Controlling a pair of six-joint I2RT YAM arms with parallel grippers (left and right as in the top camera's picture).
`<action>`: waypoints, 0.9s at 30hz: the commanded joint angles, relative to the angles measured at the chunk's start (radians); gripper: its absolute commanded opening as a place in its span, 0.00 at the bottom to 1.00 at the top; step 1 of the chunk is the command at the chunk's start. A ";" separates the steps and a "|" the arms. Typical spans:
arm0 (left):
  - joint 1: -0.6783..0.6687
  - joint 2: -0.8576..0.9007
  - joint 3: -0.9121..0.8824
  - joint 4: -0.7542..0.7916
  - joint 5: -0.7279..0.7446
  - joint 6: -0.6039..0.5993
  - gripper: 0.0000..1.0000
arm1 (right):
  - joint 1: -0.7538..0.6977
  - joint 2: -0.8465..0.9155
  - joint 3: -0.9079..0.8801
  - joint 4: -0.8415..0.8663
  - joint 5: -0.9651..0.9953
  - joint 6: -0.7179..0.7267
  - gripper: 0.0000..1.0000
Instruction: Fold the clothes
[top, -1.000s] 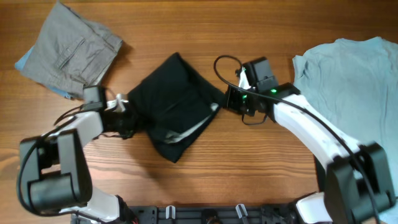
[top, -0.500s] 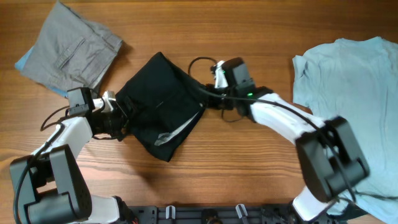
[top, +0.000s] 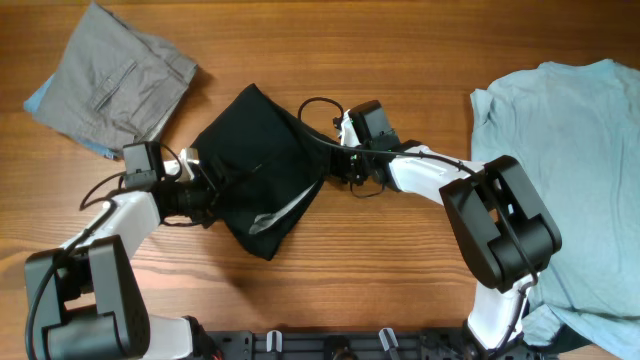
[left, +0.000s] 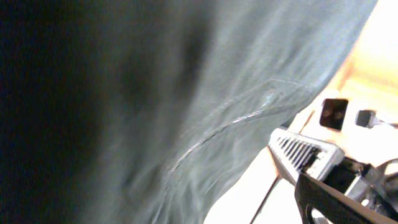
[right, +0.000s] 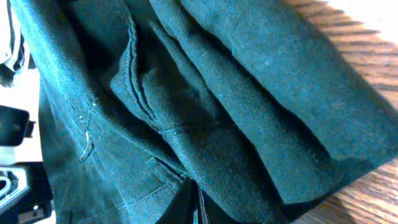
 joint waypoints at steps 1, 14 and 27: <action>-0.043 0.074 -0.069 0.125 -0.126 -0.082 1.00 | 0.009 0.077 -0.022 -0.049 0.047 0.020 0.04; -0.142 0.154 -0.068 0.360 -0.193 -0.137 0.04 | 0.007 0.070 -0.022 -0.108 0.014 0.027 0.04; -0.043 -0.087 0.239 0.336 0.315 -0.286 0.04 | -0.164 -0.352 -0.021 -0.425 0.018 -0.205 0.04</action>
